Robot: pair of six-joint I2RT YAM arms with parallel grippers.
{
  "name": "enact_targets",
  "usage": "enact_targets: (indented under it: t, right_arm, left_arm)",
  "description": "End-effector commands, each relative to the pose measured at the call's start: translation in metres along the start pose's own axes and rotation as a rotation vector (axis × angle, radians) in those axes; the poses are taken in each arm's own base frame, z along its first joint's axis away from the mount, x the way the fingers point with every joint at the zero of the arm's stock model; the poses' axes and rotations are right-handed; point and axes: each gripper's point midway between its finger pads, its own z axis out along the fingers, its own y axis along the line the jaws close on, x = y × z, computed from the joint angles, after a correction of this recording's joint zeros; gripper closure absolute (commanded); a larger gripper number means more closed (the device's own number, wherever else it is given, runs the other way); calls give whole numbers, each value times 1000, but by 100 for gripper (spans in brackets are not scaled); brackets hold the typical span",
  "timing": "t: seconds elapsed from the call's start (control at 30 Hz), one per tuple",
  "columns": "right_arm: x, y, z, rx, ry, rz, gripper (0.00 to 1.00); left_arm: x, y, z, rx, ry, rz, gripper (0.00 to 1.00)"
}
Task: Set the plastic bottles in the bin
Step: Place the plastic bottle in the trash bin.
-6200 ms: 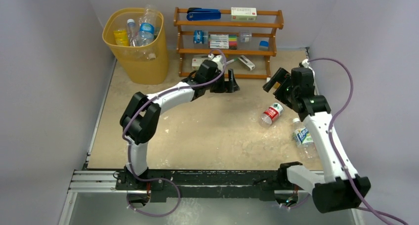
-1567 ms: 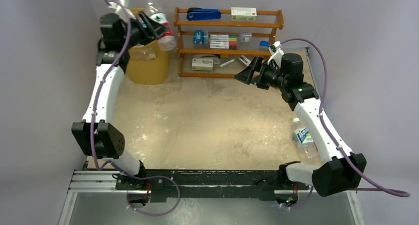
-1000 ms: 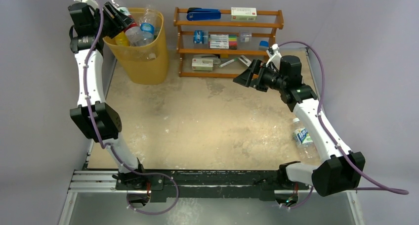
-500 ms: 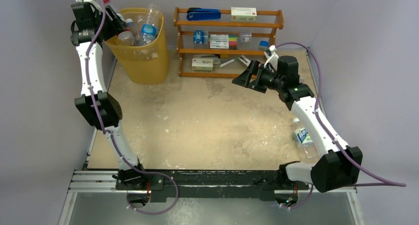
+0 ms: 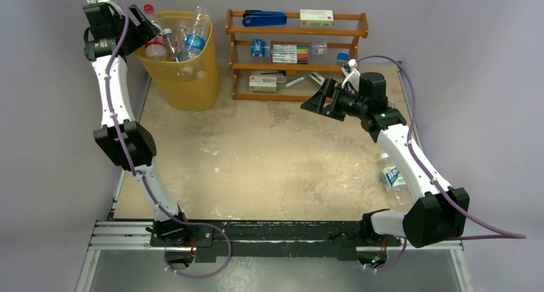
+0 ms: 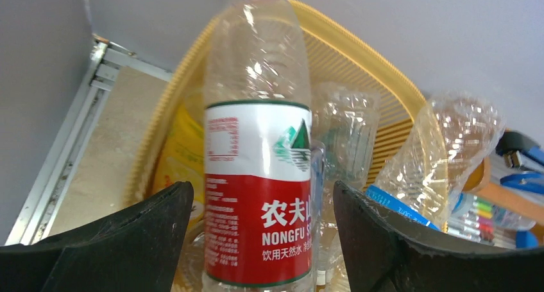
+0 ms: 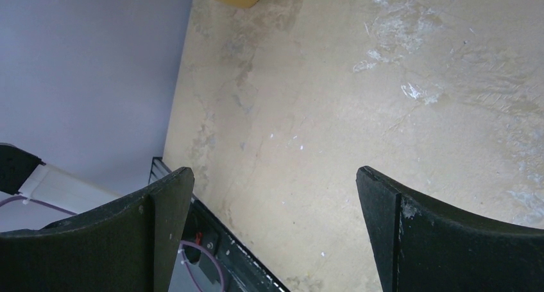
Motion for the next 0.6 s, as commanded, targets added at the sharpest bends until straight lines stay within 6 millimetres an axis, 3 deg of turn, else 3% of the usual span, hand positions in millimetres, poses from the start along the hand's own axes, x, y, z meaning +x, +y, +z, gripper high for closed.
enact_targets:
  t: [0.0, 0.23, 0.43, 0.57]
  right_arm:
    - [-7, 7, -1, -30, -17, -32, 0]
    - [-10, 8, -2, -24, -21, -35, 0]
    - [-19, 11, -6, -4, -50, -33, 0]
    - [-24, -2, -9, 88, -78, -17, 0]
  left_arm:
    - [-75, -14, -66, -2, -218, -14, 20]
    - [-96, -8, -91, -16, -279, -79, 20]
    - [-99, -57, -106, 182, -279, -81, 19]
    - [-89, -86, -122, 248, -275, -52, 18]
